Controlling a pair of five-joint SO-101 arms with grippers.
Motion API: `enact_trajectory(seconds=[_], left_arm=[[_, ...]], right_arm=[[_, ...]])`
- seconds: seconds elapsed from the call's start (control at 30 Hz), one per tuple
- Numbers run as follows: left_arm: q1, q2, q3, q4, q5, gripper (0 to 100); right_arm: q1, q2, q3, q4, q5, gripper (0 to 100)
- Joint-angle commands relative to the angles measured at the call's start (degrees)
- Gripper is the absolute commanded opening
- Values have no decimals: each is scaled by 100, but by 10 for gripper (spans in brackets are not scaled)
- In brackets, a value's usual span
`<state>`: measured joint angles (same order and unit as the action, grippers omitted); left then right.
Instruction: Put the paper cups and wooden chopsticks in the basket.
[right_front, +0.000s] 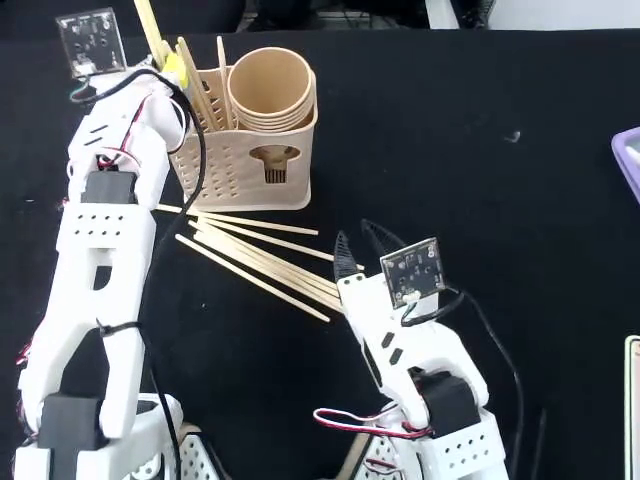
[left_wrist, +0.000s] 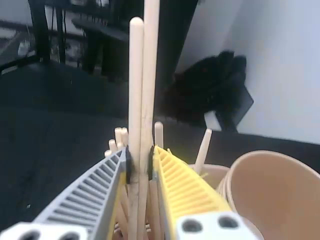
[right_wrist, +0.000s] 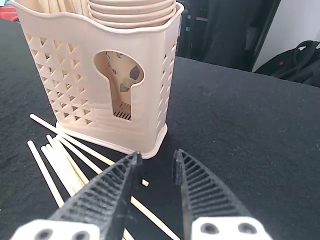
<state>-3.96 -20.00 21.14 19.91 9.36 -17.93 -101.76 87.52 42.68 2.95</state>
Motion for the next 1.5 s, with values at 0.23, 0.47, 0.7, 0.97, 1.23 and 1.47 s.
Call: enact_trajectory(seconds=[0.23, 0.47, 0.7, 0.97, 1.23, 1.47], left_arm=[[66, -1284, -286, 932, -9, 95], [215, -1284, 268, 246, 9, 99], [215, -1275, 286, 255, 9, 98], [145, -1345, 295, 273, 0, 98], [-321, -1442, -92, 1829, 9, 263], [-1024, -1512, -233, 3604, 114, 288]], right_arm=[[62, -119, -57, -141, 18, 116], [70, -119, -57, -123, 18, 116], [70, -119, -57, -123, 18, 116], [70, -119, -57, -123, 18, 116], [62, -119, -57, -114, 18, 116], [62, -119, -57, -114, 18, 116]])
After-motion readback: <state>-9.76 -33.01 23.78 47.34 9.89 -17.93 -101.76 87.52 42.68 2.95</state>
